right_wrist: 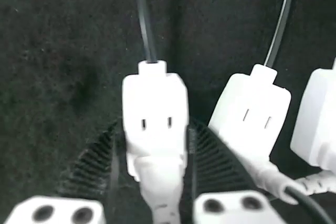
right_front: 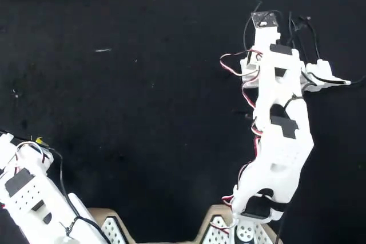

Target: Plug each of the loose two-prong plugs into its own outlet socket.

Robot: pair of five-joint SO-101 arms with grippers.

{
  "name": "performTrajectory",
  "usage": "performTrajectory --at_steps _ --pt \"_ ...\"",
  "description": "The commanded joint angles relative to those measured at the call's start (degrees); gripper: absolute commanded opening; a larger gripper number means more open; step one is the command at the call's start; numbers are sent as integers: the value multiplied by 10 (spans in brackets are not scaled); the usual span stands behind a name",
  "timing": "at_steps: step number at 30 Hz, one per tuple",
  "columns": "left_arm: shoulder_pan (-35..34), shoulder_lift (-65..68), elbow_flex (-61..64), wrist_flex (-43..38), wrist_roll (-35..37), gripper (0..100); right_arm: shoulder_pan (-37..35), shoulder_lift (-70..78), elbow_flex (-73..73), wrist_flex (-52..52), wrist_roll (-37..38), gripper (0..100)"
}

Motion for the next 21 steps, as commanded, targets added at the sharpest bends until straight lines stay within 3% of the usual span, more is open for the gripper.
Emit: performTrajectory --at_steps 1,8,17,21 --pt "-7 -5 -3 -9 4 225 -11 -44 -26 -11 -12 201" --pt "-7 -5 -3 -7 4 224 -49 -112 -26 7 -38 208" --pt "-7 -5 -3 -6 4 224 -111 -327 -10 114 -82 207" --pt "-7 -5 -7 -4 4 223 -140 -456 71 115 -80 71"
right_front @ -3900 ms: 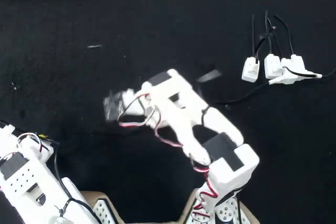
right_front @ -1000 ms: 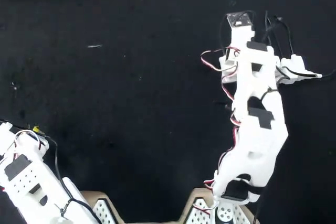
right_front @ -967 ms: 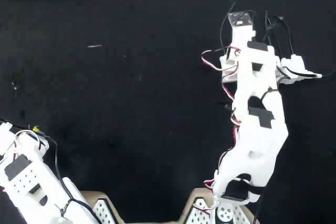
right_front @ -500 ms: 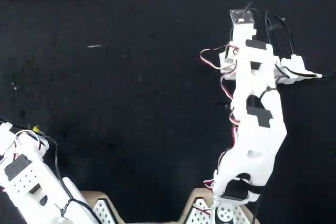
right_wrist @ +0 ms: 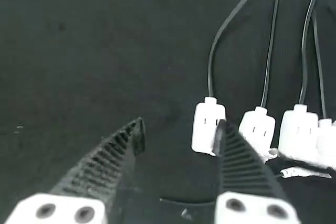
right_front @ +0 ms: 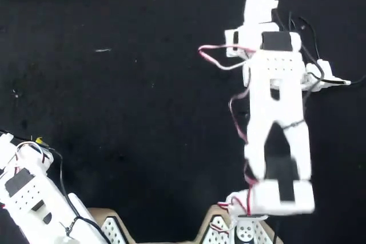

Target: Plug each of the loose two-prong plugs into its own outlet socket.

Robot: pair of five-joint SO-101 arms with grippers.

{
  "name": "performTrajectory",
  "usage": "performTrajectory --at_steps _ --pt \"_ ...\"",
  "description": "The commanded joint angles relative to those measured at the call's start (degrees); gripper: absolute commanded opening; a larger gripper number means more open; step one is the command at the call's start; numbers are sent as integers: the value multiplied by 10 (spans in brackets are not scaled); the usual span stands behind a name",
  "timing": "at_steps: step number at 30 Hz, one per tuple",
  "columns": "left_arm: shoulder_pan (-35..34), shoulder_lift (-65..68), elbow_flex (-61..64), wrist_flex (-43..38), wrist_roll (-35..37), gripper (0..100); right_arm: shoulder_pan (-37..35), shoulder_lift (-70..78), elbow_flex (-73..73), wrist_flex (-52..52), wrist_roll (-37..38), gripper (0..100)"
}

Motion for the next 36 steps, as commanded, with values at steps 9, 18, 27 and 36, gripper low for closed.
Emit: performTrajectory --at_steps 9,18,27,36 --pt "-7 -30 -38 63 -1 92 -154 -469 425 -120 -2 11" --pt "83 -246 24 148 -47 37 -154 -777 741 -142 76 15" --pt "177 -396 60 251 -90 37 -152 -955 840 -18 78 12" --pt "307 -415 152 232 -91 36 -149 -1051 917 70 33 12"
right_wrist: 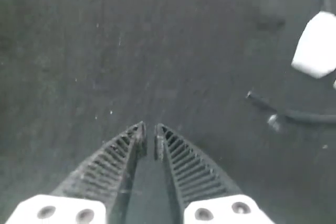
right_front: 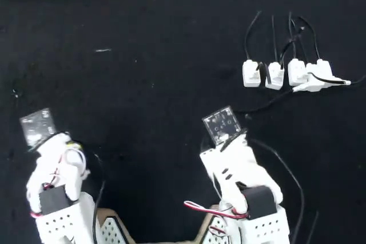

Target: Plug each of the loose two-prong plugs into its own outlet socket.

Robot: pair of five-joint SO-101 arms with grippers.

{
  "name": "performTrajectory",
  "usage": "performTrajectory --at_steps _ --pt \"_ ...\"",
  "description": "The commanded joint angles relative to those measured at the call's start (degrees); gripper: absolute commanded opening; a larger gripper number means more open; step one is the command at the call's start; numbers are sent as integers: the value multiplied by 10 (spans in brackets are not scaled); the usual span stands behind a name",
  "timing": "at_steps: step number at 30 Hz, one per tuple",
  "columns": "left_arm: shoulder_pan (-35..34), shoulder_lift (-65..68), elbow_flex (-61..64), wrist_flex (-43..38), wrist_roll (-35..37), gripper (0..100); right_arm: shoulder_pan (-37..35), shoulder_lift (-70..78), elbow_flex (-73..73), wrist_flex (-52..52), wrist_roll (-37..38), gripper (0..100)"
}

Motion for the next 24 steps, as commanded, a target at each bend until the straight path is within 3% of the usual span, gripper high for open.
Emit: performTrajectory --at_steps 1,8,14,24 --pt "44 1 46 -25 -8 34 -1 -41 2 29 -20 14" --pt "52 1 45 55 -4 34 20 -55 18 47 -63 12" --pt "51 1 45 52 -5 33 36 -52 94 -17 -64 15" --pt "50 1 45 52 -4 33 62 -55 90 25 -67 15"
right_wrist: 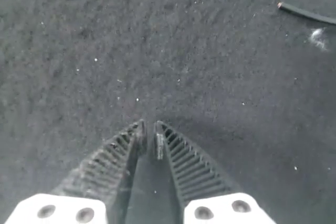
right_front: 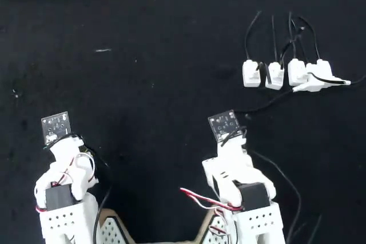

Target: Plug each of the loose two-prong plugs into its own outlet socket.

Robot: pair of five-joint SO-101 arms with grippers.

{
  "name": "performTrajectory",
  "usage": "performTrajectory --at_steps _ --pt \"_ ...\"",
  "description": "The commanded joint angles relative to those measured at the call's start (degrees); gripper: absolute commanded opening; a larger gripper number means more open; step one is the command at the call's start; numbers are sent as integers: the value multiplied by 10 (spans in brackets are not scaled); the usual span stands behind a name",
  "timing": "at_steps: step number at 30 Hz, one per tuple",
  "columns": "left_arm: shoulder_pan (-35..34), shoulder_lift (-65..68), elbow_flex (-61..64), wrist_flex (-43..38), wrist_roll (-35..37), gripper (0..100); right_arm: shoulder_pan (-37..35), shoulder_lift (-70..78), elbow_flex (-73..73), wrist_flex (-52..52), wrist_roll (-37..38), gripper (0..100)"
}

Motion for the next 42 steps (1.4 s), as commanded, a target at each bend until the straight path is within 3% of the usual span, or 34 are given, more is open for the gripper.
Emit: performTrajectory --at_steps 1,6,13,22,42 --pt "7 -4 15 2 -3 33 54 -55 -2 -10 -18 15" --pt "36 -7 15 3 -3 33 126 -51 -1 1 -45 15" --pt "72 -8 15 3 -3 33 91 -53 -1 3 -44 15" --pt "-27 -8 15 3 -3 33 70 -53 -1 3 -44 12" --pt "-32 -4 15 3 -2 33 70 -53 -1 3 -44 12"
